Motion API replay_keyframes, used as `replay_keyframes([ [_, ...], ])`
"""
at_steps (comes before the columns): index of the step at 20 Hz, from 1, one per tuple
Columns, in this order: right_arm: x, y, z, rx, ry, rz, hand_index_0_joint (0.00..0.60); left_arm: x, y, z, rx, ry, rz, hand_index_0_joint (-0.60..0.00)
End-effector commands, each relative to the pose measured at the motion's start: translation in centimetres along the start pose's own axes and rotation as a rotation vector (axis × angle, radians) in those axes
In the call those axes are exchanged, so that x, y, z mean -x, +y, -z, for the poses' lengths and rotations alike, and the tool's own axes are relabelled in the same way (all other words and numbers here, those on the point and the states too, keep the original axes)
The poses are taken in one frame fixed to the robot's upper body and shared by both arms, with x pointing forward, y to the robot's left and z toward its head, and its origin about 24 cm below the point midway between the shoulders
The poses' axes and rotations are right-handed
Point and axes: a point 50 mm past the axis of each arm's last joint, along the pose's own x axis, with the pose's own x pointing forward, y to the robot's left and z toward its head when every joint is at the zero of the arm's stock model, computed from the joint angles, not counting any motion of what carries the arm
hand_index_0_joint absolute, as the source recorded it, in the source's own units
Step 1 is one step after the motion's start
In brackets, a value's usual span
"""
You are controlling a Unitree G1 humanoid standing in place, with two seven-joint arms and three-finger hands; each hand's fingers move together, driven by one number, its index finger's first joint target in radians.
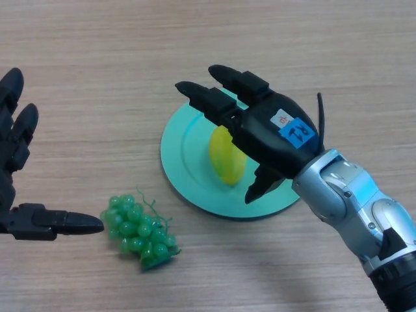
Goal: Pick up the yellow starfruit and place it on the plate
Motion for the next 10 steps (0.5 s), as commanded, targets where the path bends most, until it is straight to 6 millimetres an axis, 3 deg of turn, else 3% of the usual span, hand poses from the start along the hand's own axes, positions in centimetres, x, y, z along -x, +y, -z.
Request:
replay_keyframes([
  [1, -0.8, -4.7, 0.1, -0.016, -0.044, 0.25, 0.0, -0.2, 1.0, -3.4, -0.081, -0.211, -0.04, 0.0],
  [5, -0.2, -6.2, 0.4, -0.1, -0.014, 0.29, 0.0, -0.1, -0.5, -3.9, -0.052, -0.2, 0.014, 0.0],
  [10, 3.0, -8.0, 1.6, -0.192, 0.07, 0.341, 0.0, -0.4, -2.1, -4.6, -0.019, -0.221, 0.043, 0.0],
])
